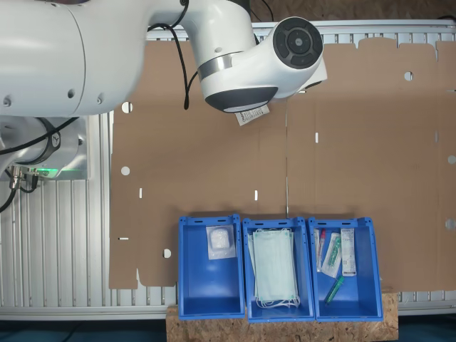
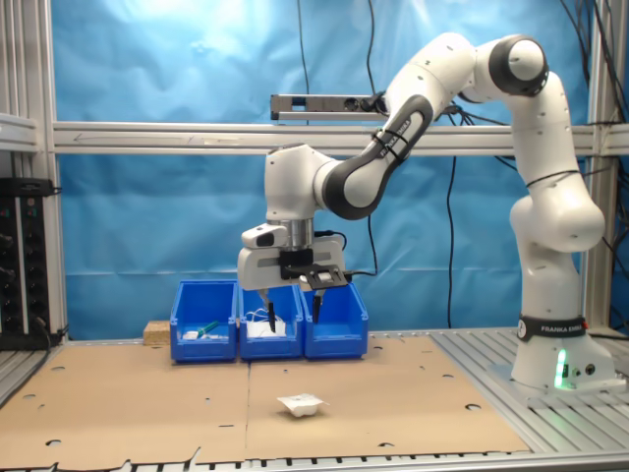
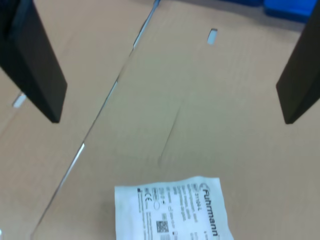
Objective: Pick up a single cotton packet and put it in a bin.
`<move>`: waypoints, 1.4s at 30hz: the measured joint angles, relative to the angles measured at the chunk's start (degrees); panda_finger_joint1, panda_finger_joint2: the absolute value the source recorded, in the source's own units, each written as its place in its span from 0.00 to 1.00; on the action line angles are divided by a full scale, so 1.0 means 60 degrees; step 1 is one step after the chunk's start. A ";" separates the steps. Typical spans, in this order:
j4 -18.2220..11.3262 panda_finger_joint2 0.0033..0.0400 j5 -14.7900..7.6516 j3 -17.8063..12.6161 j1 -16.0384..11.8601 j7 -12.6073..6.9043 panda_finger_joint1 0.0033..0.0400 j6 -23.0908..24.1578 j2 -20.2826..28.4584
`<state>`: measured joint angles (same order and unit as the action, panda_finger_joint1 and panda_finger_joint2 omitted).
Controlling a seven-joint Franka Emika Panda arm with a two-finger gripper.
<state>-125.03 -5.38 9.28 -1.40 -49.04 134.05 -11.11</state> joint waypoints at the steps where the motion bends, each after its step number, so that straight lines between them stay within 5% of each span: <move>1: -0.0004 1.00 -0.0002 0.0000 0.0000 -0.0035 1.00 0.0086 -0.0105; 23: -0.0067 1.00 -0.0236 -0.0001 0.0000 -0.0557 1.00 0.1013 -0.1437; 42: 0.0023 1.00 -0.1074 -0.0053 0.0008 -0.0766 1.00 0.1275 -0.2064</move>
<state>-124.89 -11.82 8.97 -1.35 -53.64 141.69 -23.49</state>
